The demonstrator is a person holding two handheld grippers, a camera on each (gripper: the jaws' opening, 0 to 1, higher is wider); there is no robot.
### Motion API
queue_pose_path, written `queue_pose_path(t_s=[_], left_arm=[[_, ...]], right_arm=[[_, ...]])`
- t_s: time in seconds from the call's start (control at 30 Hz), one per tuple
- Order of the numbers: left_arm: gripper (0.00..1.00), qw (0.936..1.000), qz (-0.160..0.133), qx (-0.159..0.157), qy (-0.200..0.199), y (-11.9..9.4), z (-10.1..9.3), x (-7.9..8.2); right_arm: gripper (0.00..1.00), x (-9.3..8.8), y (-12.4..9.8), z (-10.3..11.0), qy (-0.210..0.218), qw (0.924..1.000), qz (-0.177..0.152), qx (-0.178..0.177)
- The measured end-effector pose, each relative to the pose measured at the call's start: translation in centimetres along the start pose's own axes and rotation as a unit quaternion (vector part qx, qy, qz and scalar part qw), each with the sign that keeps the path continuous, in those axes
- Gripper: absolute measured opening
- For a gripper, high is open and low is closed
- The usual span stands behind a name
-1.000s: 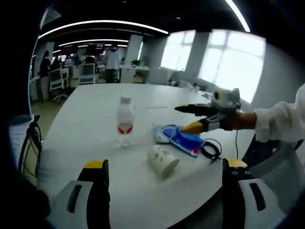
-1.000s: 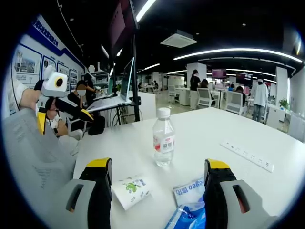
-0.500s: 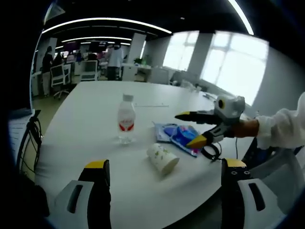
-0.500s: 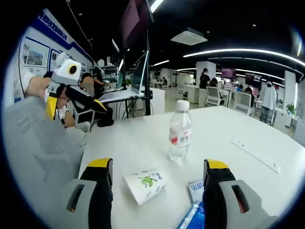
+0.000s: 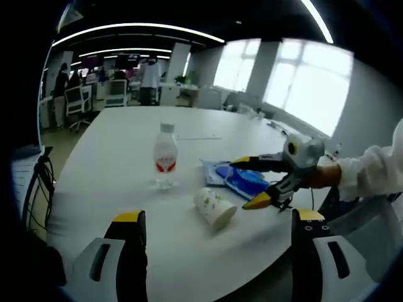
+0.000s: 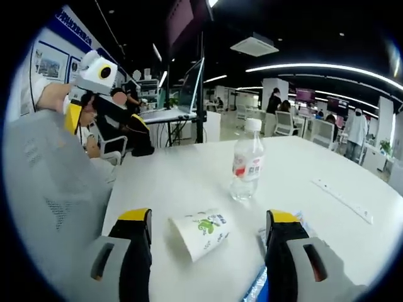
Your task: Arrange the tabletop items into an orderly group along one side of the table until the central work area is clear of visible clutter.
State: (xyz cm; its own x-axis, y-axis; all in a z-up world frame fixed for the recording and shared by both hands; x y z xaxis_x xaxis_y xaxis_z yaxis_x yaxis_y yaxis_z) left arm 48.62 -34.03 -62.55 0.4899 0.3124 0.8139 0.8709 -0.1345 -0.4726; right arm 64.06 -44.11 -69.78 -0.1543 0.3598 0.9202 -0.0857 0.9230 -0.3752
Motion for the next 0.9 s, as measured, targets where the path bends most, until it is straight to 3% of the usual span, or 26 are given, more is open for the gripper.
queue_pose_path(t_s=[0.2, 0.3, 0.5, 0.77, 0.83, 0.9], left_arm=[[0.91, 1.0, -0.001, 0.0, -0.004, 0.0, 0.1, 0.0], [0.91, 1.0, -0.004, -0.001, -0.006, 0.0, 0.1, 0.1], [0.91, 0.9998, -0.013, -0.001, -0.011, 0.0, 0.2, 0.3], [0.9, 0.999, -0.031, -0.001, -0.033, -0.3, 0.5, 0.8], [0.9, 0.9987, -0.034, -0.002, -0.039, -0.3, 0.6, 1.0], [0.9, 0.9989, -0.032, -0.001, -0.035, -0.3, 0.6, 0.9]], right_arm=[[0.68, -0.6, 0.5, 0.6, -0.009, 0.9999, 0.013, 0.002], [0.62, -1.0, 0.5, 0.2, -0.046, 0.9985, 0.028, -0.014], [0.57, -1.2, 0.2, 0.2, -0.077, 0.9958, 0.033, -0.037], [0.5, -1.2, 0.4, 1.5, -0.159, 0.9854, 0.053, -0.031], [0.47, -1.4, 0.6, 2.1, -0.194, 0.9783, 0.069, -0.019], [0.45, -1.5, 0.9, 2.7, -0.206, 0.9759, 0.07, -0.012]])
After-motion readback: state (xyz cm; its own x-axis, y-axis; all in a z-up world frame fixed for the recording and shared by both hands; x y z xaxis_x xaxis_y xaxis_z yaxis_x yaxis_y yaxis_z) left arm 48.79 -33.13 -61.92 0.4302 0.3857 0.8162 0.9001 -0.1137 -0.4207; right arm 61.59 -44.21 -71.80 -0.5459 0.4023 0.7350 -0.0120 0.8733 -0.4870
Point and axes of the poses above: the point that each gripper's makers call its tool centre point, and the gripper's own axes: y roughly forward along the fingers, z roughly to its left, x roughly out of its top, the point moved 4 cm from there along -y, roughly backward along the fingers, and after that the axes turned 5 degrees about -y, right-handed, at the moved point
